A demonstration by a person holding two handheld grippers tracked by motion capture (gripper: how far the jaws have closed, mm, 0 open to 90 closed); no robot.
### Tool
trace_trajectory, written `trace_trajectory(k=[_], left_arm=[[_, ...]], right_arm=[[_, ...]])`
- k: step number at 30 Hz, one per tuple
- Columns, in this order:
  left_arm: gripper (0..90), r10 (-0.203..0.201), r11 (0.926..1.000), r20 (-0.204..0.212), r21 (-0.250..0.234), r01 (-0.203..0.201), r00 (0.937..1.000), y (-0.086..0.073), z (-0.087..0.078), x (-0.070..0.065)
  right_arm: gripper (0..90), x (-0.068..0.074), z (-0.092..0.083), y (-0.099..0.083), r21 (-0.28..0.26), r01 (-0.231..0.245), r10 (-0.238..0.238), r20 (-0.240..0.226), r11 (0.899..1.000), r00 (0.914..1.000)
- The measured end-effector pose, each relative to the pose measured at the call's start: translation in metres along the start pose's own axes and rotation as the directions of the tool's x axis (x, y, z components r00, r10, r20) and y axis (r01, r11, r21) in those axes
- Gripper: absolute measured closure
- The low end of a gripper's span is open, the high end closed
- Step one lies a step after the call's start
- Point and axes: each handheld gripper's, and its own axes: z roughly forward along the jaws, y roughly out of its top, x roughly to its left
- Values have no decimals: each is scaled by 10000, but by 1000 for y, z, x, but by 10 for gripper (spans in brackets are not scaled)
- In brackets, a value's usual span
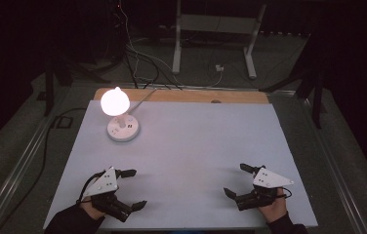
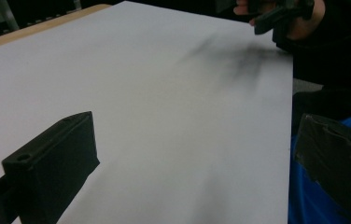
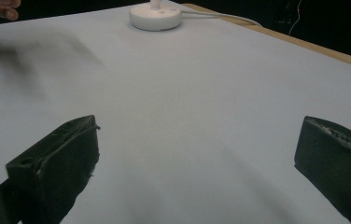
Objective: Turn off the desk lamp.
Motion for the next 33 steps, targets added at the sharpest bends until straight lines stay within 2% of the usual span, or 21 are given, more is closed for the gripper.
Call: trace_trajectory(k=[4,5,6,8,9,10,13,16,17,18,20,21,22,27,32,33], left_arm=[[3,-104,9999,-112,-91,103,9999,5,1,1],[3,-78,9998,-369,-189,71,9993,6,1,1],[3,-172,9992,-796,-369,143,9967,10,0,3],[3,-233,9986,-933,-495,187,9954,11,-1,5],[3,-334,9978,-1312,-605,256,9908,14,-2,7],[4,-334,9978,-1312,-605,256,9908,14,-2,7],[3,-546,9956,-1742,-841,404,9832,18,-3,11],[4,-697,9948,-2200,-875,514,9730,23,-2,15],[3,-738,9945,-2311,-895,544,9701,24,-2,17],[4,-738,9945,-2311,-895,544,9701,24,-2,17],[4,-835,9938,-2533,-922,619,9638,26,0,19],[4,-896,9935,-2851,-925,656,9543,28,1,22],[4,-896,9935,-2851,-925,656,9543,28,1,22],[4,-1218,9898,-3616,-1138,858,9244,33,5,30],[4,-1405,9893,-4209,-949,1106,8962,37,9,37],[4,-1498,9883,-4384,-932,1209,8862,38,11,41]], right_arm=[[0,1,0,0,-22,-17,17,-16,10000,10000],[0,1,0,0,-25,-9,9,-35,10000,10000],[0,1,1,0,-23,-25,24,-59,10000,10000],[0,1,1,0,-20,-50,49,-63,10000,10000],[0,1,1,0,-31,-34,34,-72,10000,10000],[0,1,1,1,-26,-26,26,-75,10000,10000],[0,1,1,1,-46,-47,46,-101,10000,9999],[0,2,1,1,-17,-46,46,-151,10000,9999],[0,1,1,1,-10,-77,77,-158,10000,9998],[0,1,1,1,-10,-77,77,-158,10000,9998],[0,1,1,1,-41,-102,101,-167,9999,9998],[0,1,1,1,-43,-87,87,-169,10000,9998],[0,1,1,1,-47,-66,65,-179,10000,9998],[0,1,1,1,-86,-101,100,-180,9999,9998],[0,1,0,1,-109,-128,126,-206,9999,9997],[0,1,0,1,-117,-116,114,-199,9999,9997]])
